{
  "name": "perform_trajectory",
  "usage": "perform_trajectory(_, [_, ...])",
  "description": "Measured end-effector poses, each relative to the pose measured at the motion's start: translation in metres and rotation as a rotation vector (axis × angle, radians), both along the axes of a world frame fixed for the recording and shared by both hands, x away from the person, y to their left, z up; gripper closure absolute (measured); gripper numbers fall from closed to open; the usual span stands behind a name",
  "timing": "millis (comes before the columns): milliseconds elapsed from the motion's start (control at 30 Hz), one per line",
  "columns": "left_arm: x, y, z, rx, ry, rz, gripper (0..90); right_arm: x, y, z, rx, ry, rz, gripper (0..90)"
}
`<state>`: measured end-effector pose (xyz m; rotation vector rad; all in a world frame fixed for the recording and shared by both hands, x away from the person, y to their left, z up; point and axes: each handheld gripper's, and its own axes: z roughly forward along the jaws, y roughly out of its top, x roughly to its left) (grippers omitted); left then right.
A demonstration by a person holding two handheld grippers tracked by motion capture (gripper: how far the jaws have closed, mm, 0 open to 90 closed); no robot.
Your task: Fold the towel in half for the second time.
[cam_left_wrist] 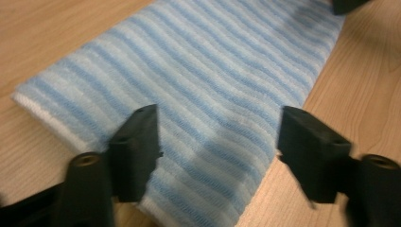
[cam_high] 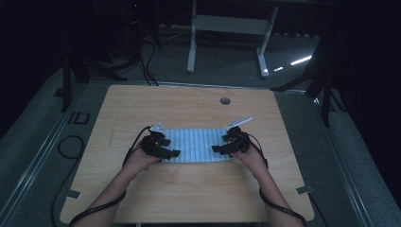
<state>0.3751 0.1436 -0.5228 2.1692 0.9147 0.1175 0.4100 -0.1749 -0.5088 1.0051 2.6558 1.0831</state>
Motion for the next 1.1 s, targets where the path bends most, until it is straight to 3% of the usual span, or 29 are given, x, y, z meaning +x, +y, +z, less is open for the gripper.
perform_trajectory(67, [-0.001, -0.001, -0.002, -0.012, -0.003, -0.001, 25.2, -0.002, 0.001, 0.0, 0.002, -0.01, -0.007, 20.4])
perform_trajectory(133, [-0.002, -0.002, -0.005, -0.02, -0.008, 0.007, 17.4, -0.004, 0.002, -0.002, -0.006, -0.031, 0.009, 14.2])
perform_trajectory(300, [-0.004, -0.004, -0.011, -0.002, 0.016, 0.007, 13.8, -0.009, 0.002, -0.003, -0.011, -0.08, 0.023, 11.7])
perform_trajectory(433, [-0.008, -0.001, -0.012, 0.011, -0.013, 0.025, 7.0, -0.012, -0.003, -0.003, 0.0, -0.126, 0.017, 10.9])
perform_trajectory(500, [-0.01, 0.001, -0.013, 0.01, -0.041, 0.048, 1.8, -0.013, -0.007, -0.006, 0.017, -0.133, 0.007, 10.9])
perform_trajectory(600, [-0.013, 0.003, -0.014, 0.019, -0.067, 0.065, 1.6, -0.014, -0.012, -0.009, 0.019, -0.139, -0.001, 10.9])
perform_trajectory(767, [-0.019, 0.009, -0.013, -0.007, -0.062, 0.071, 1.6, -0.016, -0.019, -0.012, 0.008, -0.143, -0.001, 10.9])
perform_trajectory(1100, [-0.033, 0.027, -0.017, -0.017, -0.076, 0.097, 1.7, -0.022, -0.038, -0.017, -0.005, -0.137, -0.015, 10.9])
